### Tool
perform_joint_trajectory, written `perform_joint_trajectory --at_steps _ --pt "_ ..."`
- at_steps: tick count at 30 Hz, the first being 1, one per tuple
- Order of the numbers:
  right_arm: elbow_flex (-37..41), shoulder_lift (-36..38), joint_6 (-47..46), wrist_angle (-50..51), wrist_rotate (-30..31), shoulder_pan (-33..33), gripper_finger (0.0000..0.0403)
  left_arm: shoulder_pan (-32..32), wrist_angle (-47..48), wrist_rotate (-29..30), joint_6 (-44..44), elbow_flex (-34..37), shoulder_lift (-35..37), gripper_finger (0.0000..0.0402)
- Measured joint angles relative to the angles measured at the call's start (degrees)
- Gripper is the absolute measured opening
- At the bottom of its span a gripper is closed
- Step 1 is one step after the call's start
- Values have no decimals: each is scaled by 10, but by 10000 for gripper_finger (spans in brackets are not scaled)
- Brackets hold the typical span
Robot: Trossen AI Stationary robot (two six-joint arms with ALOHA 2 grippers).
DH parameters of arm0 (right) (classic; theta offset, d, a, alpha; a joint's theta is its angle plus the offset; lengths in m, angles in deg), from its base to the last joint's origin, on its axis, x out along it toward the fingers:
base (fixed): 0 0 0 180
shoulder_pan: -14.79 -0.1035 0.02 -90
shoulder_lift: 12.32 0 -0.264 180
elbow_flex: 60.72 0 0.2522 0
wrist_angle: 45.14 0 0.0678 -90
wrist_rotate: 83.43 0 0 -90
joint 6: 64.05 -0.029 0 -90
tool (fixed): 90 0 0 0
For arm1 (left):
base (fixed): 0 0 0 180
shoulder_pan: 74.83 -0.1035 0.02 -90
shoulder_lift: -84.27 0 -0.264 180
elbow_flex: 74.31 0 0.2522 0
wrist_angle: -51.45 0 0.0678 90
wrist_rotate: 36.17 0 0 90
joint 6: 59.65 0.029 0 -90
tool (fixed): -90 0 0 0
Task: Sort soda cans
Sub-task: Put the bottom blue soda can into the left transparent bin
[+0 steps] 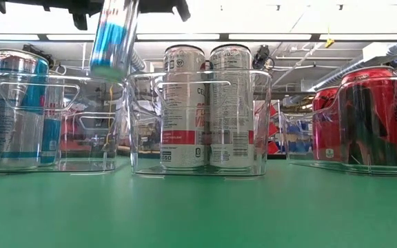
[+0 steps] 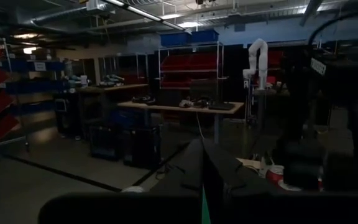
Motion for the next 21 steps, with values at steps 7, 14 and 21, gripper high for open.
perform_joint_trajectory --at_steps 7,14,21 --pt "-2 -49 -16 -18 1 -3 211 0 2 0 -1 0 0 5" --pt "-2 -91 -15 -43 1 -3 211 0 6 0 -2 0 -1 5" --pt "-2 -120 -5 -65 -16 2 211 -1 8 -2 -3 0 -2 5"
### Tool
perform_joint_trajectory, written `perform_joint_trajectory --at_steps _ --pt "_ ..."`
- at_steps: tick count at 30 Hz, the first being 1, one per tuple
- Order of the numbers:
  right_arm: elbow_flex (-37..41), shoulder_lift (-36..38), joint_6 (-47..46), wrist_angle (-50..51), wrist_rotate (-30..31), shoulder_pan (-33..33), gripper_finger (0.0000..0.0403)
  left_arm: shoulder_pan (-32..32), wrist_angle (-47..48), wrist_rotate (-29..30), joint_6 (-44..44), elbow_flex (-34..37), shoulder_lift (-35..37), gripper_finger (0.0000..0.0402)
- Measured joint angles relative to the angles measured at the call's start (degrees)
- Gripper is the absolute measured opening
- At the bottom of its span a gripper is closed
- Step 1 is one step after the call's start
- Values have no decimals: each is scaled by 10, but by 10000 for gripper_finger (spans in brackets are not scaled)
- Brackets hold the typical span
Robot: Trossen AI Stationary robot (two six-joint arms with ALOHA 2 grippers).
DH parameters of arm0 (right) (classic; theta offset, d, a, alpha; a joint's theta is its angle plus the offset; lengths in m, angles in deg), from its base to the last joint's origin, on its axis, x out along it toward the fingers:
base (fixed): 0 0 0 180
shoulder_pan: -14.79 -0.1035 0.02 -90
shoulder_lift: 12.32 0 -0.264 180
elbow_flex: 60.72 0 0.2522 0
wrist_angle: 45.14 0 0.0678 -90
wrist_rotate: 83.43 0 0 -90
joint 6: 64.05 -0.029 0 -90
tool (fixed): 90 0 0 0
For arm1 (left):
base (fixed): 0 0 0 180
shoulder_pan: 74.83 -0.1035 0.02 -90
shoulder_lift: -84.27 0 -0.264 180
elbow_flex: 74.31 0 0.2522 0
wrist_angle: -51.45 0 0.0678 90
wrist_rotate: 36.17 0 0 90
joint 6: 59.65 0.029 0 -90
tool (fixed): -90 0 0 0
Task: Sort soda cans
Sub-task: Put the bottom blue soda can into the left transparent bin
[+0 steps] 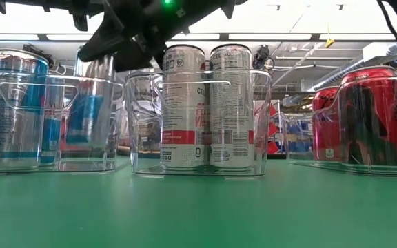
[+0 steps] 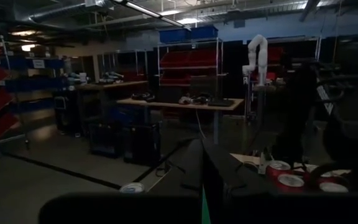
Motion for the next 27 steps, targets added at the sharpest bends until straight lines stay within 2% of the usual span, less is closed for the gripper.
perform_joint_trajectory --at_steps 19,27 --pt "1 -17 -8 17 -40 2 212 0 5 0 -1 0 -3 5" --pt "1 -17 -21 17 -43 2 254 0 15 0 -3 0 -3 5"
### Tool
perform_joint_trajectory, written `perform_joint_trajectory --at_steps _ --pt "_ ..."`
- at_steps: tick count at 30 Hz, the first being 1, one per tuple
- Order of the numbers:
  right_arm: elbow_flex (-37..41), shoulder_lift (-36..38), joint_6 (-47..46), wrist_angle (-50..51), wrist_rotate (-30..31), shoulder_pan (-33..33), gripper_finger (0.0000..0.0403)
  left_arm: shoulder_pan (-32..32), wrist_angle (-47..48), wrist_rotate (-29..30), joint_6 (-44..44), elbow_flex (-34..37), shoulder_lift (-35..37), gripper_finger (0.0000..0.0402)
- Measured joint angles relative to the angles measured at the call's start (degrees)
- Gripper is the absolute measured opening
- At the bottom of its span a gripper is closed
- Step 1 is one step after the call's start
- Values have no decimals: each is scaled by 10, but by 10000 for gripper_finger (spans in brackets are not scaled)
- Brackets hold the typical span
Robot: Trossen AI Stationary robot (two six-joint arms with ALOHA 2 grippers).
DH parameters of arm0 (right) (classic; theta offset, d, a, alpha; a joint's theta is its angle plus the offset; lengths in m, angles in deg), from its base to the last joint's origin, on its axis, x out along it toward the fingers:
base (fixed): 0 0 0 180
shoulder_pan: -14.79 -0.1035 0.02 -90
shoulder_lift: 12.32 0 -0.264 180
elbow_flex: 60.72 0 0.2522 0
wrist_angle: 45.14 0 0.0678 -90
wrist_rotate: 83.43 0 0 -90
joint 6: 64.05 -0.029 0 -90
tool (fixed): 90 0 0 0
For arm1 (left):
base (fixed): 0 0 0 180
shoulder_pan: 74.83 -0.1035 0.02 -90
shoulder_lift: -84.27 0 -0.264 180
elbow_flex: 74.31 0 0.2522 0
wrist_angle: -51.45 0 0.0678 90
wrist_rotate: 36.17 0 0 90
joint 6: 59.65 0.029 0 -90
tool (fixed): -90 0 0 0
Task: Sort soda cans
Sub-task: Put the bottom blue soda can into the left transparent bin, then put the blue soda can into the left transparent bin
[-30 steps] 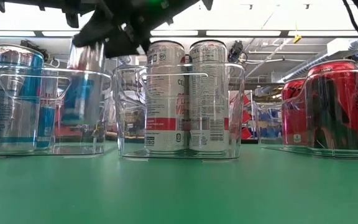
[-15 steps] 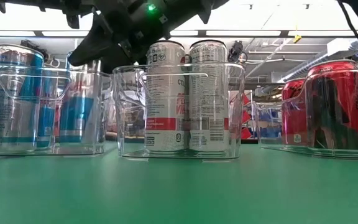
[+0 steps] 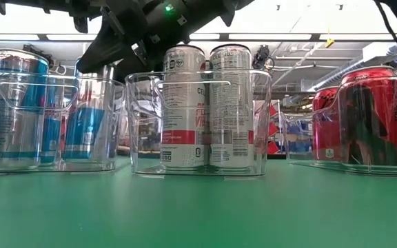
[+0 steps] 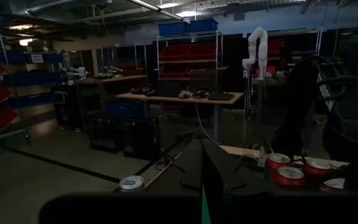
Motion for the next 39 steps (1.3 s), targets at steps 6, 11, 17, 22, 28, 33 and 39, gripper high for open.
perform_joint_trajectory --at_steps 6,11,17,22,28,33,39 --pt "0 0 -2 1 0 -1 258 0 1 0 0 0 0 5" --pt "0 0 -3 -2 -9 -1 267 0 4 0 0 0 0 5" --pt "0 1 -3 -1 -11 -1 302 0 4 0 0 0 0 5" --pt "0 1 8 -2 -11 -1 333 0 4 0 0 0 0 5" --pt "0 10 20 -18 -10 0 352 0 5 0 -1 0 0 5" --pt "0 31 34 -24 -3 6 352 0 6 0 -1 0 0 5" --pt "0 87 67 44 58 29 341 0 19 0 -1 0 0 5"
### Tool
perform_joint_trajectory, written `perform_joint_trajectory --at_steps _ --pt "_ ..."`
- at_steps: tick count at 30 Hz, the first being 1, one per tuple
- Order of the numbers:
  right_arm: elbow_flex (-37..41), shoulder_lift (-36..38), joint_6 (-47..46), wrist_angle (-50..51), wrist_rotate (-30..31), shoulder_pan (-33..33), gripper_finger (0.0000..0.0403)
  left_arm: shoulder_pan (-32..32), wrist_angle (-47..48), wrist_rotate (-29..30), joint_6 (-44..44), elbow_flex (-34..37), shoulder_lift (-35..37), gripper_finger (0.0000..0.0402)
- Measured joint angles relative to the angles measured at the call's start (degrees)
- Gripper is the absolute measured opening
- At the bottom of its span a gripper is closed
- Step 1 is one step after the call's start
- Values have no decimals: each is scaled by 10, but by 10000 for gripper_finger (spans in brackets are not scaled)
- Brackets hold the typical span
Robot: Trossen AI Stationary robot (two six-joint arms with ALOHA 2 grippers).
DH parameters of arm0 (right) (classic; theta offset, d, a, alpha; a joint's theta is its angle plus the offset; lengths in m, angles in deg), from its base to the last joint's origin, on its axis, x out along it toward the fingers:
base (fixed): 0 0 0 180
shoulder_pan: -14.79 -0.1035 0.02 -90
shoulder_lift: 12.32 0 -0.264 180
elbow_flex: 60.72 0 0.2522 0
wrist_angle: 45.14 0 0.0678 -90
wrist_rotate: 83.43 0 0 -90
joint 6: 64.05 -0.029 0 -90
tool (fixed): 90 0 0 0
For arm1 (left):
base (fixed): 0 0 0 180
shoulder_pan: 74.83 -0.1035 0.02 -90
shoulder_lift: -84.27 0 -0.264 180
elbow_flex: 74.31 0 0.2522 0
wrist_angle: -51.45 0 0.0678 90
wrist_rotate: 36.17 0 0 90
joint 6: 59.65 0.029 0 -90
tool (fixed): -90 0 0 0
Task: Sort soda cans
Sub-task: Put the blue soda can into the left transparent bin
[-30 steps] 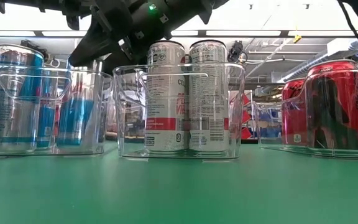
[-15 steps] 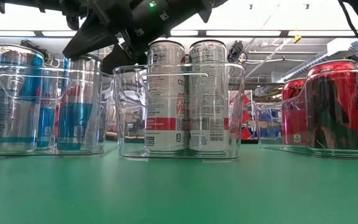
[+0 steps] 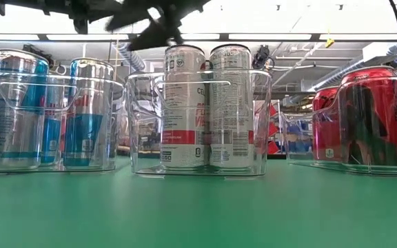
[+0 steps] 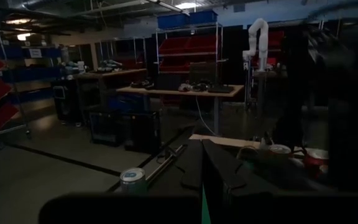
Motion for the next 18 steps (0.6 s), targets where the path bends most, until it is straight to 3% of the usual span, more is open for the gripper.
perform_joint_trajectory --at_steps 7,13,18 --pt "0 64 29 125 39 79 260 0 14 0 0 0 0 5" --pt "13 90 50 249 20 174 179 0 14 0 0 0 0 5" --pt "17 93 50 281 5 246 143 0 12 0 0 0 0 5"
